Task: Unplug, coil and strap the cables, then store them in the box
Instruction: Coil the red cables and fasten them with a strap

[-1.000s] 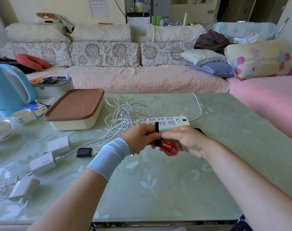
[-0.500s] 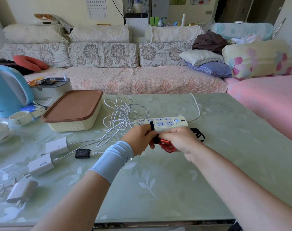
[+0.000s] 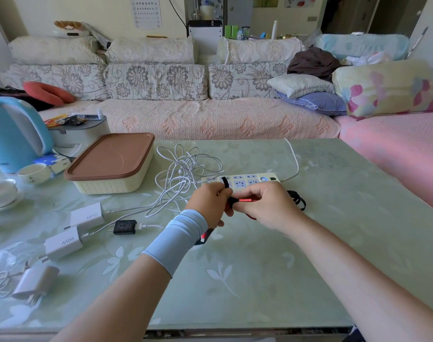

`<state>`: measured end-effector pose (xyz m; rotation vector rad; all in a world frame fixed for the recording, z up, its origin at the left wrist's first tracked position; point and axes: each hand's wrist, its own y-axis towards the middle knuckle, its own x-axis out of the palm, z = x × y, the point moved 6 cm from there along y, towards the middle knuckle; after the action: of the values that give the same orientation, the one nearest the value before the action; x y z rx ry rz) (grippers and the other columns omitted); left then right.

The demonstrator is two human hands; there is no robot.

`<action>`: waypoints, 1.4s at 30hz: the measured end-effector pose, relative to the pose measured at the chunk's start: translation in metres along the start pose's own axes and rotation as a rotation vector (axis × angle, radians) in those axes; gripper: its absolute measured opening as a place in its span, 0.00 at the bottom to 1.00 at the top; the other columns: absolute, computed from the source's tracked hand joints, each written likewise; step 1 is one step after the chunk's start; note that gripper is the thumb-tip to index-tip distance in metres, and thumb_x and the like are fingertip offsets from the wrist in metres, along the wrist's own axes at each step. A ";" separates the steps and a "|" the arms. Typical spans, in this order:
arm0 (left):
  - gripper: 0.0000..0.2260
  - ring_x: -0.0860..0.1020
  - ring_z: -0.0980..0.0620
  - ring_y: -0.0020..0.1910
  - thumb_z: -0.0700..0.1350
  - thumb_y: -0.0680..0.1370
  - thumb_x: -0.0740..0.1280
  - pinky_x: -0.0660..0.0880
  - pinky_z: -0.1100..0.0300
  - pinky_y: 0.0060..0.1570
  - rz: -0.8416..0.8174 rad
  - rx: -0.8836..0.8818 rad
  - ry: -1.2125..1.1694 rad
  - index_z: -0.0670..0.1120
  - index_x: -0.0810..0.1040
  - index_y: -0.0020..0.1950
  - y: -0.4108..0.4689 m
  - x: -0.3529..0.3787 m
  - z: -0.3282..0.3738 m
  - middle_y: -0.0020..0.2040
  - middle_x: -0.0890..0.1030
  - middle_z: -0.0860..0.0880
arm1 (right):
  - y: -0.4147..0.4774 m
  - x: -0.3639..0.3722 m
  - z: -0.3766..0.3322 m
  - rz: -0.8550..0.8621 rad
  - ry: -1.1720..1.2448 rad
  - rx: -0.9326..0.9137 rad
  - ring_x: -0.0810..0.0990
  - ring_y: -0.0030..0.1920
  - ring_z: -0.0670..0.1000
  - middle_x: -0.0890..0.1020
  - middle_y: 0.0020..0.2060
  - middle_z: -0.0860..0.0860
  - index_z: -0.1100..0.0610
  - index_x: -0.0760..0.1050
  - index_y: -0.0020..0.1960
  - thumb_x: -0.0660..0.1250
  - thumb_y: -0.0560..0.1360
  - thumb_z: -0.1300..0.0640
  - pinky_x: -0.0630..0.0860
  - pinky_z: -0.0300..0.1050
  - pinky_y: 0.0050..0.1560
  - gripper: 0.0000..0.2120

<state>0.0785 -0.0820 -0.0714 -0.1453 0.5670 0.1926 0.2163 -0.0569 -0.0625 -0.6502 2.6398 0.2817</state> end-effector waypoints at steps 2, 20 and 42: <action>0.12 0.74 0.48 0.19 0.46 0.81 0.59 0.81 0.48 0.37 -0.049 -0.021 -0.126 0.40 0.74 0.44 -0.001 0.001 -0.004 0.36 0.83 0.44 | 0.001 -0.002 0.002 0.001 -0.054 -0.050 0.73 0.30 0.45 0.84 0.33 0.51 0.48 0.86 0.45 0.75 0.72 0.60 0.71 0.38 0.34 0.07; 0.11 0.78 0.46 0.28 0.47 0.78 0.67 0.78 0.55 0.33 -0.267 0.085 -0.375 0.39 0.76 0.41 0.000 -0.013 -0.011 0.32 0.80 0.41 | 0.003 -0.009 -0.011 0.037 -0.073 -0.350 0.78 0.36 0.45 0.81 0.39 0.51 0.52 0.83 0.42 0.77 0.68 0.66 0.75 0.39 0.41 0.10; 0.14 0.75 0.51 0.30 0.51 0.78 0.66 0.75 0.59 0.34 -0.357 -0.031 -0.465 0.41 0.82 0.49 0.001 -0.005 -0.013 0.39 0.82 0.43 | 0.007 -0.011 -0.003 0.041 0.134 -0.209 0.76 0.31 0.40 0.81 0.32 0.42 0.51 0.82 0.42 0.74 0.71 0.68 0.71 0.33 0.36 0.12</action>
<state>0.0669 -0.0840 -0.0797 -0.2214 0.0697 -0.1129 0.2208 -0.0478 -0.0540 -0.7030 2.7777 0.5496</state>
